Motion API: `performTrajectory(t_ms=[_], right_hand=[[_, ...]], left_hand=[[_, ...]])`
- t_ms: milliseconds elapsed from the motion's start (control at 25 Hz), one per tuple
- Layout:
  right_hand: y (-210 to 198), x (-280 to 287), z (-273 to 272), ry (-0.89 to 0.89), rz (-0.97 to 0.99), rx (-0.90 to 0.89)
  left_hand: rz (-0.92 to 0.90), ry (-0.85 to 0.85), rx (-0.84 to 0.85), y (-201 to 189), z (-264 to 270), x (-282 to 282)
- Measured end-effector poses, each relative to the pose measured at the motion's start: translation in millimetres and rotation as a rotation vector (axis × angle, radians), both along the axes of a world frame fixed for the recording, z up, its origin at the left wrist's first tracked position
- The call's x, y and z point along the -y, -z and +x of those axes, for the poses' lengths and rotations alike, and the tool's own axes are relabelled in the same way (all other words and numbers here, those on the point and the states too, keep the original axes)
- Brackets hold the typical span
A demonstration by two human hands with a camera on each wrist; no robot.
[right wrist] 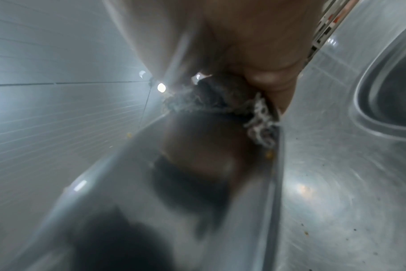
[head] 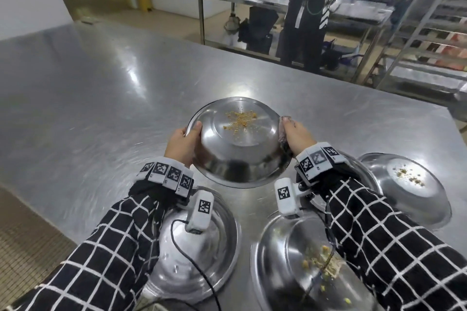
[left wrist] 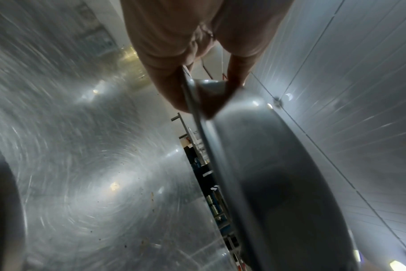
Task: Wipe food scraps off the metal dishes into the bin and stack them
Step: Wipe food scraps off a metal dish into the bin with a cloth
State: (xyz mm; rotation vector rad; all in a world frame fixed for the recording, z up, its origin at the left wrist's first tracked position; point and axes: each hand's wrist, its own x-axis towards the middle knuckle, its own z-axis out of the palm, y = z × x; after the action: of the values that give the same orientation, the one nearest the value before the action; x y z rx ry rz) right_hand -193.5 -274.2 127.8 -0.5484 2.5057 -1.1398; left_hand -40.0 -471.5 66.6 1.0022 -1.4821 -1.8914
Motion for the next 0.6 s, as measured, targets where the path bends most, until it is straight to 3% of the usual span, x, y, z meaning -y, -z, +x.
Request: performTrajectory(t_ms=[240, 480, 600], right_hand=[[-22, -86, 53, 0.187, 0.025, -0.018], [-23, -210, 110, 0.495, -0.178, 0.004], [-33, -285, 149, 0.665, -0.148, -0.007]], left_hand=[[0.006, 0.176, 0.002, -21, 21, -58], [-0.001, 0.441, 0.029, -40, 31, -163], [-0.028, 0.602, 0.029, -43, 21, -230]])
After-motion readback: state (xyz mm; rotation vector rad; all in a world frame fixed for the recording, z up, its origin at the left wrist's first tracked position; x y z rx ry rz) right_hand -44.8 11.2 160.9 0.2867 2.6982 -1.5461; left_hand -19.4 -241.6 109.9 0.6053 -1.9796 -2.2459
